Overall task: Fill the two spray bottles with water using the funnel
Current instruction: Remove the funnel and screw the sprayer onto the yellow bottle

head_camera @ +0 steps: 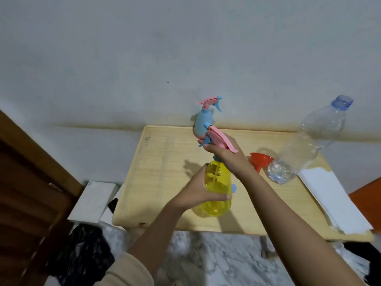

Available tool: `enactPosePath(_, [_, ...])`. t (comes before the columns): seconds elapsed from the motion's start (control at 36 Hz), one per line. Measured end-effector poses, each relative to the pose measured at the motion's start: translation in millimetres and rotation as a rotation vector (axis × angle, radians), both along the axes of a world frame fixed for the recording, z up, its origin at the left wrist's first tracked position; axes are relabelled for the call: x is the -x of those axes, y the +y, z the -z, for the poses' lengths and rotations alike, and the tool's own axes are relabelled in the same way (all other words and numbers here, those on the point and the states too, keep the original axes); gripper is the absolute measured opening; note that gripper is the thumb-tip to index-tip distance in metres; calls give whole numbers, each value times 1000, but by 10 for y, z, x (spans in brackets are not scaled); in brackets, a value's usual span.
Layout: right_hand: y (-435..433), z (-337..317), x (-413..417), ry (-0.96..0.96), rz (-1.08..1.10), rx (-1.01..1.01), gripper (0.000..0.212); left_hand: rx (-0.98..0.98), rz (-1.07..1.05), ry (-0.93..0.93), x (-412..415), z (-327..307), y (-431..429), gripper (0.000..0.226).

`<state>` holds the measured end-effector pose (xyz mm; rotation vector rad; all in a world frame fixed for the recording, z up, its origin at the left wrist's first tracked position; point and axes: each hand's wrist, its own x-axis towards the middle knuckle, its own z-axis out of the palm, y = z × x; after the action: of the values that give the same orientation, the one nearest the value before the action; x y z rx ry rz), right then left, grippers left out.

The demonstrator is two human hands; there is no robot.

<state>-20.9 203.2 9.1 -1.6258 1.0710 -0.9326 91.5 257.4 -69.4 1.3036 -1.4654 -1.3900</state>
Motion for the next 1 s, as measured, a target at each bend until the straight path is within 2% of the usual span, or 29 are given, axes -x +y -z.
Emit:
enactPosePath(0.06, [81, 28, 17, -2, 22, 34, 24, -1, -24, -5, 24, 22, 91, 73])
enactPosePath(0.11, [167, 66, 25, -23, 53, 44, 21, -9, -51, -12, 44, 31, 190, 78])
enactPosePath(0.31, [394, 227, 44, -94, 196, -27, 26, -98, -118, 22, -81, 128, 557, 79])
enactPosePath(0.39, [457, 350, -34, -51, 200, -69, 20, -131, -176, -11, -341, 177, 671, 68])
enactPosePath(0.47, [489, 517, -173, 48, 192, -82, 11, -173, -274, -159, -597, 279, 727, 57])
enactPosePath(0.56, [499, 664, -343, 121, 146, -110, 10, -233, -358, -394, -769, 398, 770, 46])
enactPosePath(0.64, [487, 811, -512, 140, 151, -191, 9, -260, -257, -585, -866, 490, 817, 42])
enactPosePath(0.72, [471, 943, -655, 165, 165, -241, 14, -286, -196, -693, -919, 562, 849, 41])
enactPosePath(0.78, [482, 1014, -746, 204, 167, -257, 10, -289, -175, -763, -946, 607, 880, 38])
enactPosePath(1.0, [575, 1106, -986, 285, 160, -305, 22, -296, 25, -920, -1017, 700, 973, 27])
